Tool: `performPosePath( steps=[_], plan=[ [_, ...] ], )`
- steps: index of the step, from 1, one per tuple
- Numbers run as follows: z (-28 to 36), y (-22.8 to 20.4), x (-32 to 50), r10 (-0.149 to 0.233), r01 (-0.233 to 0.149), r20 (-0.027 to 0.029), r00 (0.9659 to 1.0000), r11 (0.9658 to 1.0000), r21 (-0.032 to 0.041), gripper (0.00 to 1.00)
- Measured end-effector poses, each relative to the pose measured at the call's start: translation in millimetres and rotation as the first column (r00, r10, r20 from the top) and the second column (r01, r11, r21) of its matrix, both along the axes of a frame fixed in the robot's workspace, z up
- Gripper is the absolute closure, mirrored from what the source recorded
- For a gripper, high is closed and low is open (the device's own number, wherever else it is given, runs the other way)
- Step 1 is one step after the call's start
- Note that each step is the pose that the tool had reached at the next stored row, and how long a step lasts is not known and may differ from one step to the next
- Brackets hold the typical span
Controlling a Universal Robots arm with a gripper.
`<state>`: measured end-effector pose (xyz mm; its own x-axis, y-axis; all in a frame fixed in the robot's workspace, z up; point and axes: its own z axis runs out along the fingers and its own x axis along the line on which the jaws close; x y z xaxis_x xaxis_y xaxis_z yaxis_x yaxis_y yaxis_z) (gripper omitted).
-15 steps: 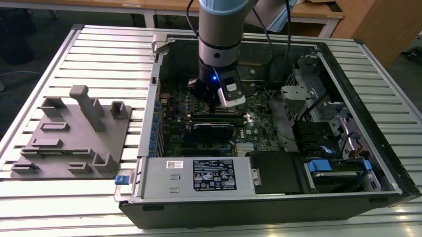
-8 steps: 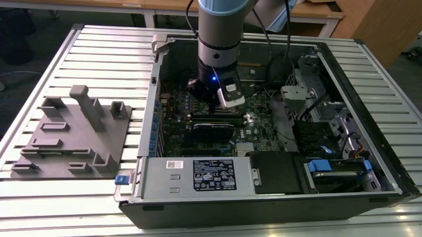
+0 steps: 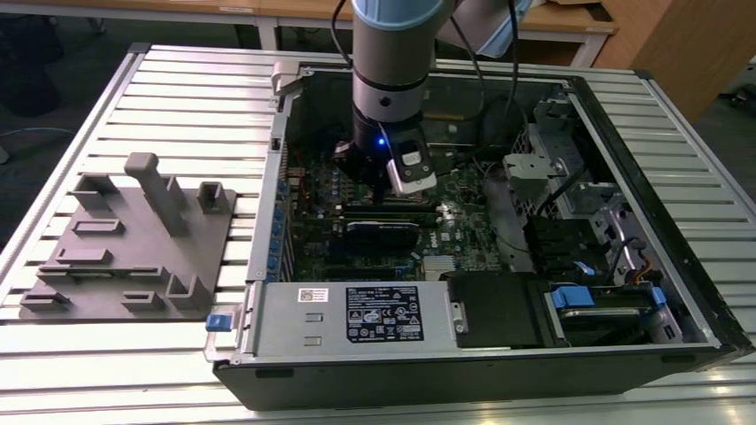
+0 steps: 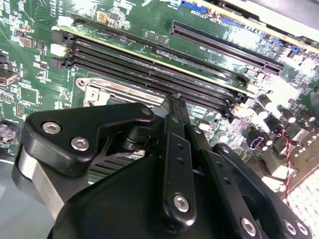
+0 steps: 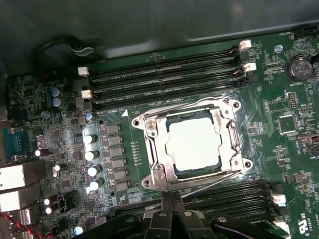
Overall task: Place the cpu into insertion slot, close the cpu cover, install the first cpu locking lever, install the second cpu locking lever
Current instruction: 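Install the second cpu locking lever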
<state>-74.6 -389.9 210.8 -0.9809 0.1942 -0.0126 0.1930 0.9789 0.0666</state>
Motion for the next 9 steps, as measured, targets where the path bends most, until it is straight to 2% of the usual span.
performPosePath(
  steps=[6, 9],
  plan=[
    [-5.1, -0.1, -1.1, 0.0, 0.0, -0.0002, 1.0, 1.0, -0.0002, 0.89],
    [-5.4, -0.1, -1.4, 0.0, 0.0, -0.0002, 1.0, 1.0, -0.0004, 0.89]
  ],
)
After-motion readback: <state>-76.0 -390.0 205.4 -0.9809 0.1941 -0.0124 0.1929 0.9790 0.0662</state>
